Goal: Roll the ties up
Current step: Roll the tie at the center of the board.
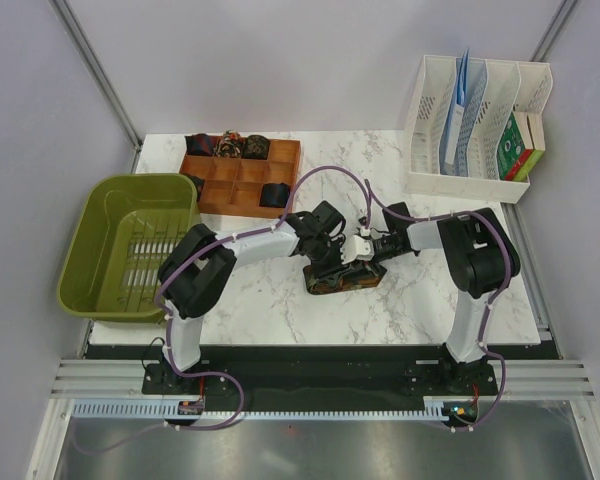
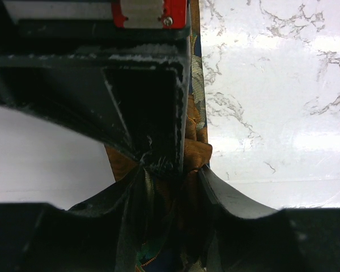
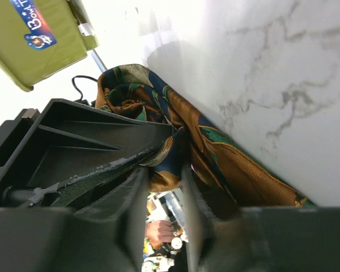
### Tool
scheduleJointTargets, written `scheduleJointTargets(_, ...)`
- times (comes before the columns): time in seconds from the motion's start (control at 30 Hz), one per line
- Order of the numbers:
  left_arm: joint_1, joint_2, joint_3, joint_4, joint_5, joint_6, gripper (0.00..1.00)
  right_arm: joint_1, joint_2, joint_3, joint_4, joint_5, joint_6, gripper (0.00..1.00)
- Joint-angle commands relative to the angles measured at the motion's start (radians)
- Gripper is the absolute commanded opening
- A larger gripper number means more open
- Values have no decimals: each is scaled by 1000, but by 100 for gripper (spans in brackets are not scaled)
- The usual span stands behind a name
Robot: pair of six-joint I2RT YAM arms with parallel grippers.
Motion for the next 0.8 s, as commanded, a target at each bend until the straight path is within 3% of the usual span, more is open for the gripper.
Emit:
scheduleJointTargets(0.0, 8, 62, -13, -38, -77, 30, 43, 20, 25, 3, 43, 16, 17, 23)
scheduleJointTargets(0.03, 8, 59, -11, -36, -77, 29, 45, 20, 28, 2, 40, 22, 15, 9)
scheduleJointTargets(0.1, 8, 51, -15, -35, -83, 24, 50, 20, 39, 2, 23, 42, -6, 0)
scheduleJointTargets(0.23, 25, -16, -48, -32, -83, 21, 70, 20, 48, 18, -39, 117, -69, 0)
scheduleJointTargets(0.43, 66, -156, -123, -32, -68, 1, 86, 20, 62, 46, -98, 186, -115, 0)
scheduleJointTargets(0.6, 71, -182, -177, -15, -74, -4, 95, 20, 53, 49, -133, 221, -155, 0)
scheduleJointTargets(0.77, 71, -152, -165, 17, -48, -28, 94, 25, 44, 48, -142, 264, -171, 0)
